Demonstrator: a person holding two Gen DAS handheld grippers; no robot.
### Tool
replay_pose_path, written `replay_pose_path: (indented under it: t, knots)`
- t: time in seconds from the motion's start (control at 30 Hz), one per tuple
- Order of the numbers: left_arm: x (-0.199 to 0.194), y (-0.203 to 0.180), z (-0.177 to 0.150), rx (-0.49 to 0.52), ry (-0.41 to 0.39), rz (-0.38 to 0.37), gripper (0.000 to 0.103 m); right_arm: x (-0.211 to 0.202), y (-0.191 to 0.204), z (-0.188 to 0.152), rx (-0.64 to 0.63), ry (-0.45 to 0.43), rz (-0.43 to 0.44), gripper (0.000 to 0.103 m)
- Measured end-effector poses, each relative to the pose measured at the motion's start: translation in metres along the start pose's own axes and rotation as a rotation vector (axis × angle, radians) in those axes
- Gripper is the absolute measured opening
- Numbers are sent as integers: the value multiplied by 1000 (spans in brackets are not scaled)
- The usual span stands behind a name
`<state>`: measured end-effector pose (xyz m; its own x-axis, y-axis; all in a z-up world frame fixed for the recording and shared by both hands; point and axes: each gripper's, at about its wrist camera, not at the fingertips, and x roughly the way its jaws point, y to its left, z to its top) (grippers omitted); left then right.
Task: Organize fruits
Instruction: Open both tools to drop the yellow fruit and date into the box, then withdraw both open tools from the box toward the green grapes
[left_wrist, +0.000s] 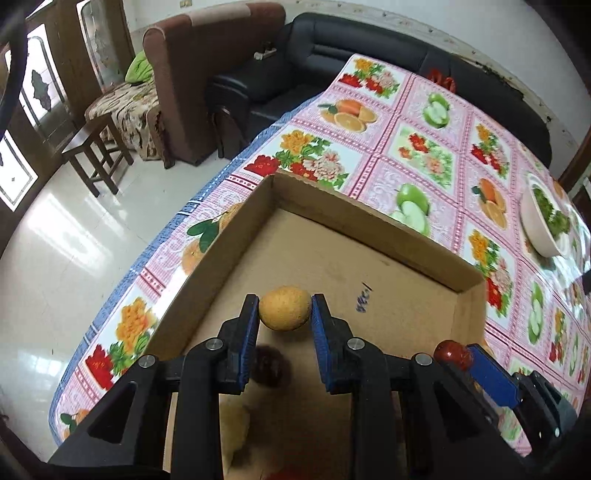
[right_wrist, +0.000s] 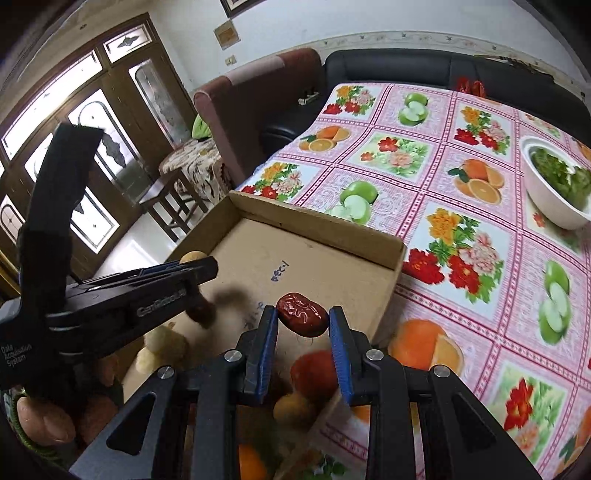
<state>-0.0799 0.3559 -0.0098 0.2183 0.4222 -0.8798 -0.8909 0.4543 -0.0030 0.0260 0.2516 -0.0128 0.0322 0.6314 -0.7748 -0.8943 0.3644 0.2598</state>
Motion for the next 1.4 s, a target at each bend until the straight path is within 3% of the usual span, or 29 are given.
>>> replay_pose_path:
  t: [0.27, 0.8, 0.87, 0.9, 0.97, 1.1, 1.4]
  knots:
    - [21, -1, 0, -3, 53, 13, 26, 30, 2, 3, -36, 48, -26, 28]
    - [19, -7, -4, 25, 39, 60, 27, 37, 7, 1, -73, 61, -32, 30]
    - [13, -6, -7, 19, 29, 61, 30, 34, 7, 0, -72, 57, -30, 33]
    - [9, -5, -8, 15, 16, 62, 39, 31, 6, -1, -71, 55, -31, 39]
    - [0, -4, -11, 13, -11, 71, 45, 25, 6, -2, -71, 42, -27, 44]
    - [-27, -4, -22, 17, -78, 74, 45, 11, 4, -6, -70, 25, -25, 44]
    - [-78, -15, -53, 31, -153, -15, 50, -49, -9, -30, -41, -56, 17, 44]
